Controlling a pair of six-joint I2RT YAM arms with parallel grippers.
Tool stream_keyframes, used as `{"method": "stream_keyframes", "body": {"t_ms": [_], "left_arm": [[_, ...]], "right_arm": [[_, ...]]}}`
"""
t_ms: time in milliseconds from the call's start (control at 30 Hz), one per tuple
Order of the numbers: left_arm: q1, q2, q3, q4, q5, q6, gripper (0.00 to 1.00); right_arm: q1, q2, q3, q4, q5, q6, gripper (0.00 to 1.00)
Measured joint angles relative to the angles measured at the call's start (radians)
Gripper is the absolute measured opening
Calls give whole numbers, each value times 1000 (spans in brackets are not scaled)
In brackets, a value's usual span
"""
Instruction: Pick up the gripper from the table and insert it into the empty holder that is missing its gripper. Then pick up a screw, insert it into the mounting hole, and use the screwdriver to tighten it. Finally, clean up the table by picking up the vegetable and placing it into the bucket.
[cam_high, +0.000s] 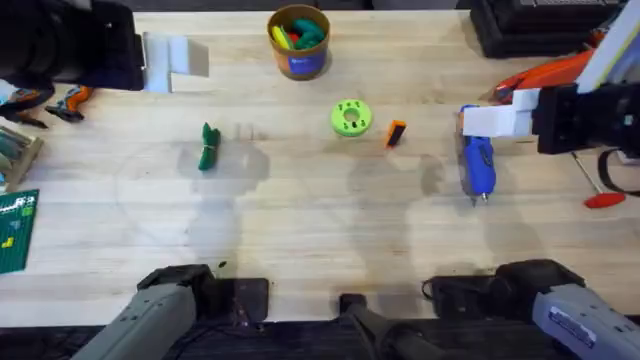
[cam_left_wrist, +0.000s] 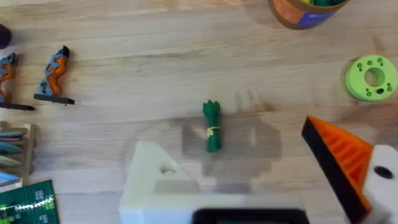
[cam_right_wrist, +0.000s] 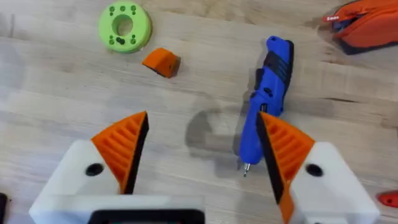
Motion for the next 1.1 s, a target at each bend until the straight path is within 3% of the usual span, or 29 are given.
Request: {"method": "stream_keyframes", "body": {"t_ms": [367, 567, 733, 933, 1100], "left_arm": [[0, 0, 0, -4, 0, 0, 986], [0, 0, 0, -100, 0, 0, 985], [0, 0, 0, -103, 0, 0, 985], [-11, -2, -3, -68, 8, 0, 986], [-48, -62, -86, 50, 18, 0, 986]], "right_arm": [[0, 0, 0, 0, 0, 0, 992], [0, 0, 0, 0, 0, 0, 992], [0, 0, 0, 0, 0, 0, 992], [0, 0, 0, 0, 0, 0, 992], [0, 0, 0, 0, 0, 0, 992]]}}
